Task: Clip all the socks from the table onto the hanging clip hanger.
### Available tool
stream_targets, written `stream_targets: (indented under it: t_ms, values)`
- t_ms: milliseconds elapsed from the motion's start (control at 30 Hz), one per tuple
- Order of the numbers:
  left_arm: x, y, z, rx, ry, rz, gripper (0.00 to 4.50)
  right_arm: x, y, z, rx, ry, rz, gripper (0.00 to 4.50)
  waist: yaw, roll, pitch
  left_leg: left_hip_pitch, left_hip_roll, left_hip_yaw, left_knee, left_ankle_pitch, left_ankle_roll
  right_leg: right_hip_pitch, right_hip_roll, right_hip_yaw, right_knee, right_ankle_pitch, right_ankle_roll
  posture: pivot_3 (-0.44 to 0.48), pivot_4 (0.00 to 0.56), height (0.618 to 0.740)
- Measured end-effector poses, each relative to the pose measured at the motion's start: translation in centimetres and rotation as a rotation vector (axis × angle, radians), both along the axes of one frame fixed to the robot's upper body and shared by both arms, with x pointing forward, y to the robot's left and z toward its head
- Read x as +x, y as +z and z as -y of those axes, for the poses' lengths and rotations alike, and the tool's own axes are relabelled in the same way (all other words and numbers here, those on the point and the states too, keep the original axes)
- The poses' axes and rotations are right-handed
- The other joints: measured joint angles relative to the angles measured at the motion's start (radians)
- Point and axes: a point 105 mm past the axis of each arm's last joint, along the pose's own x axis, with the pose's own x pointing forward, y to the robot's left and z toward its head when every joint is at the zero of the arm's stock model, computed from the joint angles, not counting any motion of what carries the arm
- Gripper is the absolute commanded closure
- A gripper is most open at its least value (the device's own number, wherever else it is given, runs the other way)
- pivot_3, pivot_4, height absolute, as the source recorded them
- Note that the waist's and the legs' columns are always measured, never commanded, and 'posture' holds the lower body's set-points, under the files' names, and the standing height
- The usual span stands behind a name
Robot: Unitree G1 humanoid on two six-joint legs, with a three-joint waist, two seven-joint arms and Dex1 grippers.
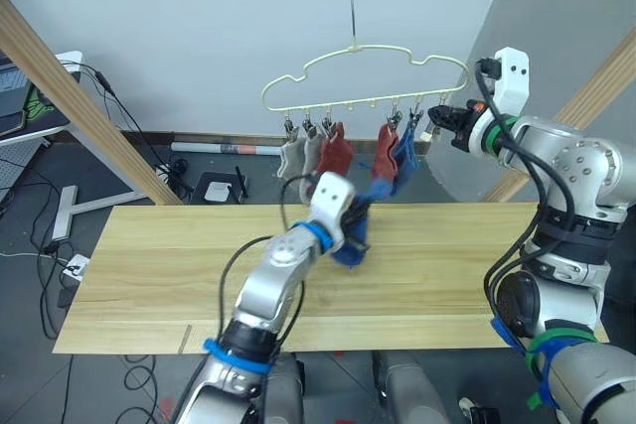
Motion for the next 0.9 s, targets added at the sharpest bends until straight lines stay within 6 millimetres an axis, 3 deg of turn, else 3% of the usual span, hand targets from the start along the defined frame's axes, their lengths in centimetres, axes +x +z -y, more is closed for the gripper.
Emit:
stream_targets:
  t_ms: [100, 167, 400, 900]
  values:
    - [-0.2, 2.4, 2.0, -0.040, -0.047, 0.045, 4.49, 0.0, 0.3, 0.2, 0.027, -0.014, -0.017, 4.50, -0.006, 0.000, 0.000, 0.000, 0.000, 0.000, 0.000, 0.000, 0.000, 0.000, 0.000, 0.000, 0.000, 0.000, 0.000, -0.049, 0.220, 0.740]
    - [-0.4, 3.0, 2.9, -0.049, -0.070, 0.056, 4.49, 0.0, 0.3, 0.2, 0.031, -0.017, -0.016, 4.50, -0.007, 0.000, 0.000, 0.000, 0.000, 0.000, 0.000, 0.000, 0.000, 0.000, 0.000, 0.000, 0.000, 0.000, 0.000, -0.061, 0.219, 0.740]
    - [0.8, 1.2, 3.5, -0.054, -0.018, -0.007, 4.49, -0.1, 0.1, 0.2, 0.055, -0.029, -0.041, 4.50, -0.007, 0.000, 0.000, -0.001, -0.001, 0.000, 0.001, 0.000, 0.000, 0.000, 0.000, 0.000, 0.000, 0.000, 0.001, -0.087, 0.216, 0.740]
    - [2.9, 2.0, 2.5, -0.102, 0.057, 0.001, 4.49, -0.6, 0.4, 0.3, 0.059, -0.038, -0.048, 4.50, -0.011, 0.000, 0.000, -0.001, -0.001, 0.000, 0.001, 0.000, 0.000, 0.000, 0.000, 0.000, 0.000, 0.000, 0.001, -0.105, 0.222, 0.740]
